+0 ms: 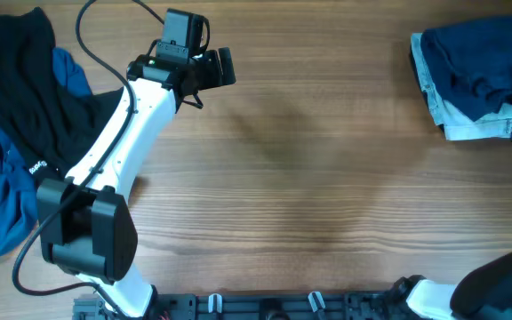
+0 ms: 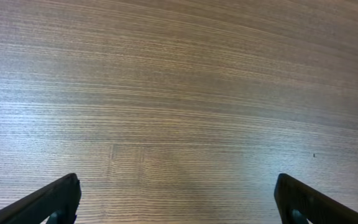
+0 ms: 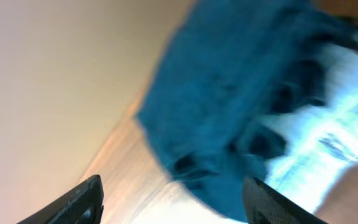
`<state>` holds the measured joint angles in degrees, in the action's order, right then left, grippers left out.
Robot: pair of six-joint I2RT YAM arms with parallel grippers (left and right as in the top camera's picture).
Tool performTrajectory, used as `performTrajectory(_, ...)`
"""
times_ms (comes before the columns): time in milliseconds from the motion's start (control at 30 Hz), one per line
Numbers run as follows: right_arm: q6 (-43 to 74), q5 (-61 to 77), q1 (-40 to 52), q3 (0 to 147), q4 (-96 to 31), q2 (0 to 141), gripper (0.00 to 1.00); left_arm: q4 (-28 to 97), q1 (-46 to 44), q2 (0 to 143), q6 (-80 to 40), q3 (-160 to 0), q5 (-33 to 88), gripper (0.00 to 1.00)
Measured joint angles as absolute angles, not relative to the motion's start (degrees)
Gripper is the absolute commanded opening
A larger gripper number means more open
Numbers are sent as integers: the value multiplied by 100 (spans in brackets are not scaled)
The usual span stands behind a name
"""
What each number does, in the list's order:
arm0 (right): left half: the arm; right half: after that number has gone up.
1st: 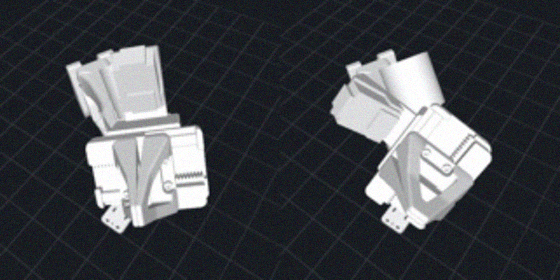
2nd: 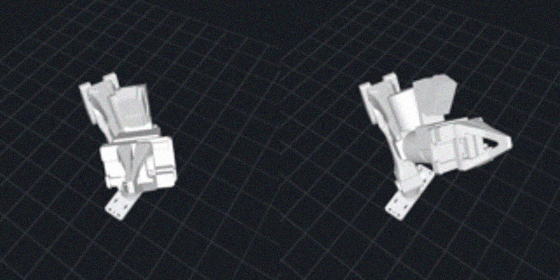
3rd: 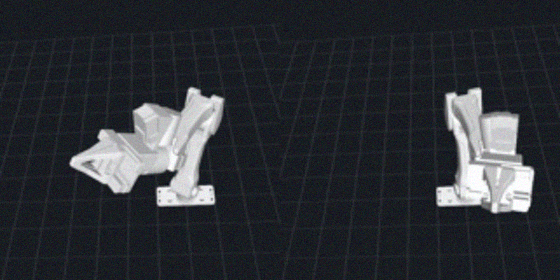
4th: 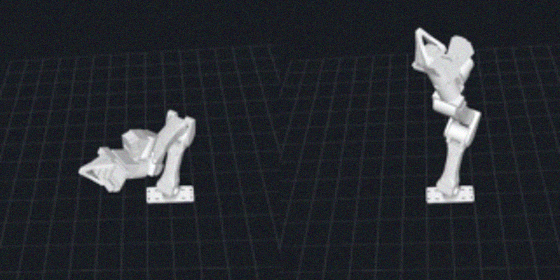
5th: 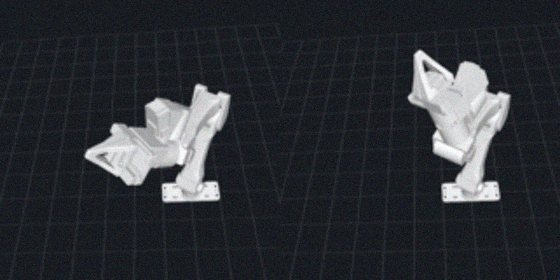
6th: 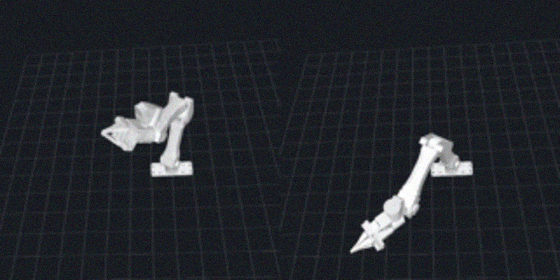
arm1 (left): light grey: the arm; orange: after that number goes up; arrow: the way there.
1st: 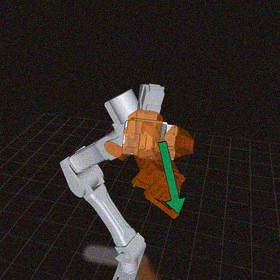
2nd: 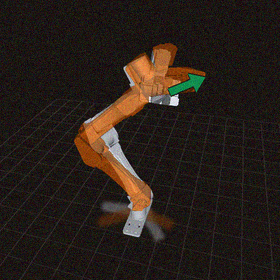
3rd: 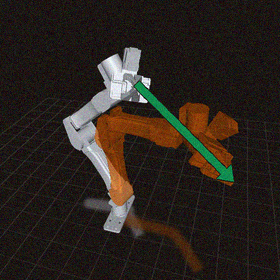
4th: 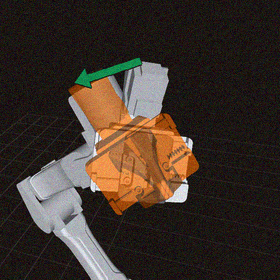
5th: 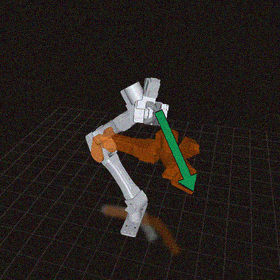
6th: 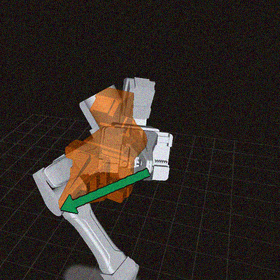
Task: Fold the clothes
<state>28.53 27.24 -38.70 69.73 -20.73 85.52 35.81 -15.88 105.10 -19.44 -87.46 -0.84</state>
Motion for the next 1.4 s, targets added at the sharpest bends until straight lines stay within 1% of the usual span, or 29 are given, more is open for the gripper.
performTrajectory(100,2434,3245,-3868,6965,-1256,8464,75,3601,-1588,10510,-1944,-8746,-84,100)
performTrajectory(200,2285,3251,-3828,6958,-12,8709,82,3645,-1588,10510,-1944,-8746,-86,100)
performTrajectory(233,2241,3210,-3813,6973,611,8956,83,3658,-1588,10510,-1944,-8746,-86,100)
performTrajectory(300,2086,3166,-3787,6969,1422,9430,85,3647,-1588,10510,-1944,-8746,-89,100)
performTrajectory(333,1900,3124,-3780,6980,1955,9854,85,3651,-1588,10508,-1944,-8746,-89,100)
performTrajectory(400,1304,3072,-3741,6980,2561,10547,84,3645,-1588,10508,-1944,-8746,-102,100)
performTrajectory(500,268,3013,-3586,6980,2665,11452,84,3649,-1588,10508,-1944,-8746,-104,100)
performTrajectory(567,-274,2814,-3457,6980,2626,12051,90,3649,-1588,10508,-1944,-8746,-104,100)
performTrajectory(600,-414,2722,-3424,6987,2644,12237,93,3653,-1588,10508,-1944,-8746,-104,100)
performTrajectory(667,-648,2541,-3385,7107,2633,12534,94,3649,-1588,10508,-1944,-8746,-104,100)
performTrajectory(867,-849,2156,-3308,7264,2381,12602,100,3649,-1588,10508,-1944,-8746,-104,100)
performTrajectory(1000,-773,2023,-3306,7203,2185,12359,100,3651,-1588,10508,-1944,-8746,-104,100)
performTrajectory(1100,-694,1761,-3319,6989,1885,11721,100,3647,-1588,10508,-1944,-8746,-104,100)
performTrajectory(1133,-670,1710,-3321,6941,1796,11432,100,3649,-1588,10508,-1944,-8746,-104,100)
performTrajectory(1200,-545,1647,-3339,6912,1767,10294,100,3649,-1588,10508,-1944,-8746,-104,100)
performTrajectory(1267,-462,1737,-3343,6932,1715,9550,100,3651,-1588,10508,-1944,-8746,-104,100)
performTrajectory(1333,-290,2200,-3347,6947,1483,8744,100,3653,-1588,10508,-1944,-8746,-104,100)
performTrajectory(1400,-49,2832,-3347,6947,1299,8283,100,3649,-1588,10508,-1944,-8746,-104,100)
